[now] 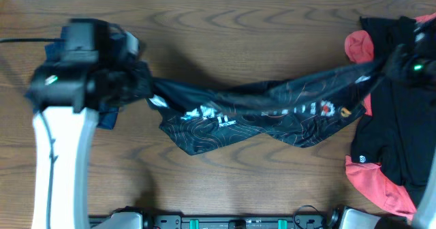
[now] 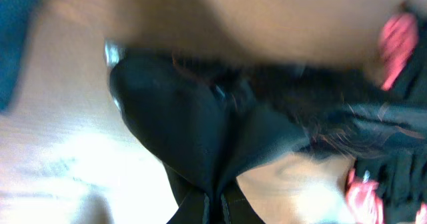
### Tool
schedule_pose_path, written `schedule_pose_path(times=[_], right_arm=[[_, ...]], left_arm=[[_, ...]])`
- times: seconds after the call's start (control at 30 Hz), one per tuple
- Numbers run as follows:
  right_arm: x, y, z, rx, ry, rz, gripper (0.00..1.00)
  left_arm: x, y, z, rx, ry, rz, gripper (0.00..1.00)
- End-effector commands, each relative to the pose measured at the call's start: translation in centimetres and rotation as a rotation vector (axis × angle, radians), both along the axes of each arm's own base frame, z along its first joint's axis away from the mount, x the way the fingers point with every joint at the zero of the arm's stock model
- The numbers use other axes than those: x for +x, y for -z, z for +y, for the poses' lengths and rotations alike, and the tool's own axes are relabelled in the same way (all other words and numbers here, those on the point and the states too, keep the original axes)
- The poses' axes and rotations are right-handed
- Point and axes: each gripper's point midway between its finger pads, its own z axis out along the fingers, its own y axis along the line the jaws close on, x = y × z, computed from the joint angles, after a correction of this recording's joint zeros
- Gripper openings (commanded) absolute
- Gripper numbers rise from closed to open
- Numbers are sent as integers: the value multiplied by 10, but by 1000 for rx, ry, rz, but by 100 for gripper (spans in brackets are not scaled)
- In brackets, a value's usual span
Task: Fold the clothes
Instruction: 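Lift the stretched shirt with both grippers and swing it upward away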
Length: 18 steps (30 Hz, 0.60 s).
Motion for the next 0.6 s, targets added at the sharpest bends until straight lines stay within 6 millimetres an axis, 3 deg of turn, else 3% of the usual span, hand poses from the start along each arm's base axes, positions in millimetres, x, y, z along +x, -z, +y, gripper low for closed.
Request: schedule_pose_path(times=[0.0,0.17,0.3,0.43,0.57], right_arm=[[-13,-64,-8,-64,28,-164,1],[-39,-136,-22,-108,136,-355,1],[-56,-169,-27,-149,171,-439,1],[-59,-184,-27,-167,174,-481,1],[-48,-174,-30,-150,166,-448,1]], left_arm=[[-10,-61,15,18,-40,-201,6],[-34,-144,26,37,-88,-496,6],[-60,-188,25,19,-114,-661,6],[-77,-202,24,23,-117,-724,6],[-67,-191,25,21,-117,-678,6]])
